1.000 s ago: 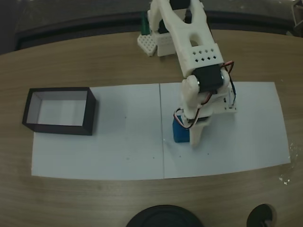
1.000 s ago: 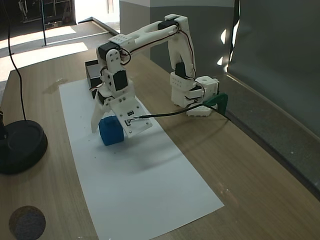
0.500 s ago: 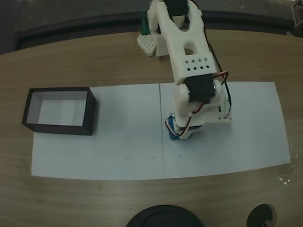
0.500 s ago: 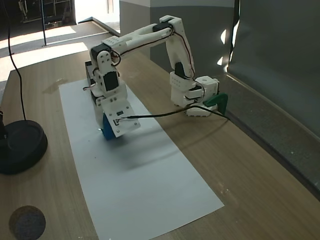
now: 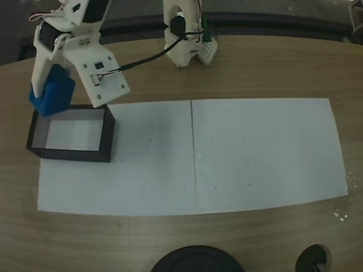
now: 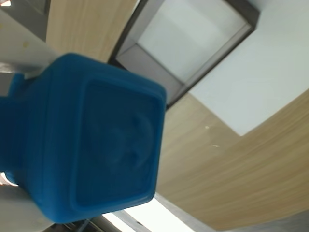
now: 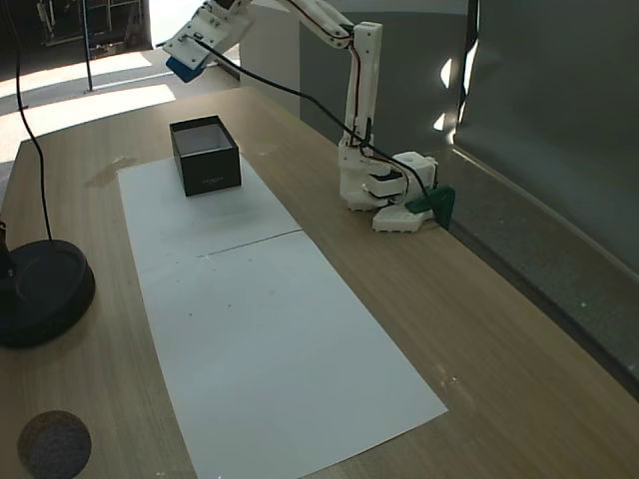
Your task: Grab a blue square and put it in the box.
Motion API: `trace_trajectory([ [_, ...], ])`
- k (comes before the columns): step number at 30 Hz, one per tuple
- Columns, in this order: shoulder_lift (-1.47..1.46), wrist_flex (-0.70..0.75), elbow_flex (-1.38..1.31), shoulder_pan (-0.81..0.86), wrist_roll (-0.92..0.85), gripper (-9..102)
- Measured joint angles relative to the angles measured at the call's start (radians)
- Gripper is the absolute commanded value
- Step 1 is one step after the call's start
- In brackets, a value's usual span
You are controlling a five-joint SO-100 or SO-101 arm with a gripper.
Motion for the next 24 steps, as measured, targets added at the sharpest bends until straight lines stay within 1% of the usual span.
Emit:
trace_trajectory([
  [1, -0.02, -0.023, 0.0, 0.049, -0.003, 11],
  [3, -0.071, -0.041, 0.0, 0.094, -0.005, 11],
  [7, -0.209, -0.051, 0.0, 0.13, -0.005, 11],
  [13, -0.368, -0.06, 0.0, 0.124, -0.005, 11],
  [21, -0.506, -0.118, 0.0, 0.129, -0.002, 11],
  [24, -0.534, -0.12, 0.0, 0.13, -0.002, 11],
])
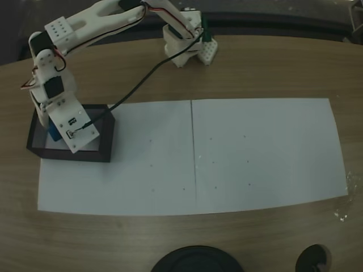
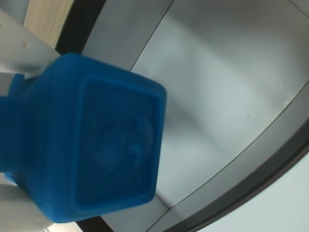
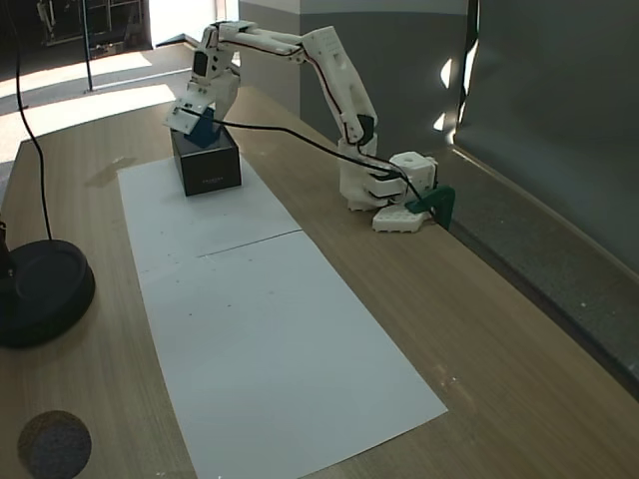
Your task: Grab a blue square and put it in the box.
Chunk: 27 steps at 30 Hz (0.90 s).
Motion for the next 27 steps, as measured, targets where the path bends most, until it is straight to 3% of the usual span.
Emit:
trace_trajectory([
  [3, -0.002, 0.0, 0.0, 0.0, 0.003, 15],
  [7, -0.002, 0.006, -0.002, -0.02, 0.008, 29],
  [9, -0.002, 0.006, -0.002, -0.025, 0.025, 30],
  [14, -0.002, 0.008, -0.008, -0.017, 0.038, 23],
  [20, 0.032, 0.114, -0.12, -0.087, 0.038, 0],
  [27, 0.304, 0.278, -0.27, -0.302, 0.038, 0],
])
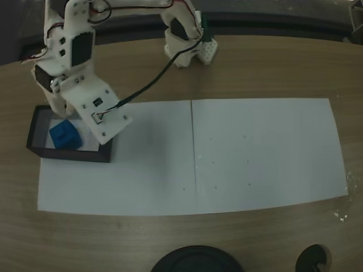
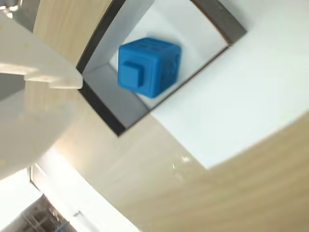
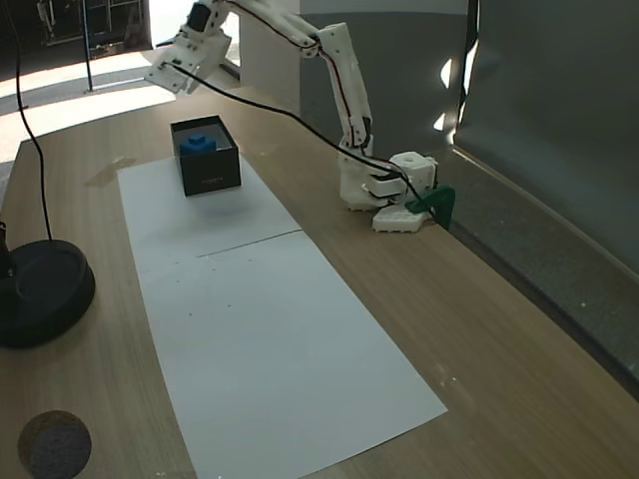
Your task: Grab a blue square and put it in the box.
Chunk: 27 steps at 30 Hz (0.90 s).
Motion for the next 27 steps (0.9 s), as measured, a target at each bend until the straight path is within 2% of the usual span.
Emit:
trace_trajectory([
  [6, 0.356, 0.011, 0.061, -0.218, 0.055, 0],
  [13, 0.851, 0.011, 0.399, -0.456, 0.083, 0],
  [18, 1.173, -0.044, 0.73, -0.488, 0.083, 0],
  [27, 1.608, -0.25, 1.316, -0.489, 0.092, 0],
])
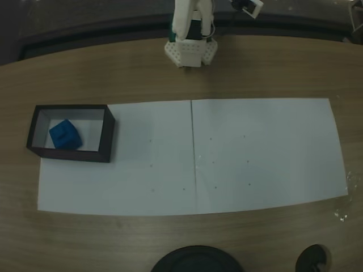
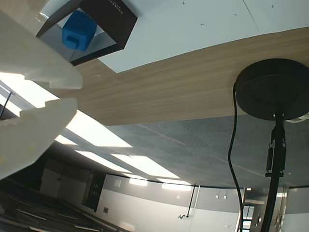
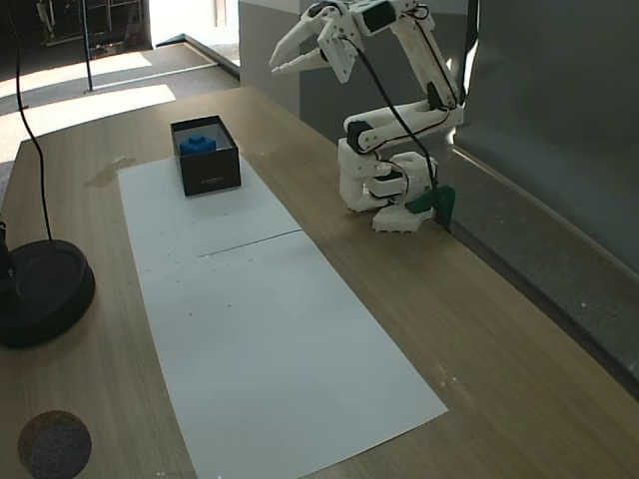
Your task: Grab a blue square and put it in the box.
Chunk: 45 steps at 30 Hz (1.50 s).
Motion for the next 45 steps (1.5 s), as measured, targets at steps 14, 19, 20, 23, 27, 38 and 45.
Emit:
trace_trajectory([
  [14, 0.41, -0.143, 0.466, -0.179, -0.003, 0],
  [19, 0.417, -0.196, 0.638, -0.195, -0.003, 0],
  [20, 0.417, -0.204, 0.661, -0.193, -0.003, 0],
  [23, 0.417, -0.239, 0.77, -0.195, -0.003, 0],
  [27, 0.417, -0.336, 0.953, -0.172, -0.003, 0],
  [38, 0.417, -0.36, 1.117, -0.172, 0.0, 0],
  [45, 0.417, -0.187, 1.103, -0.176, 0.0, 0],
])
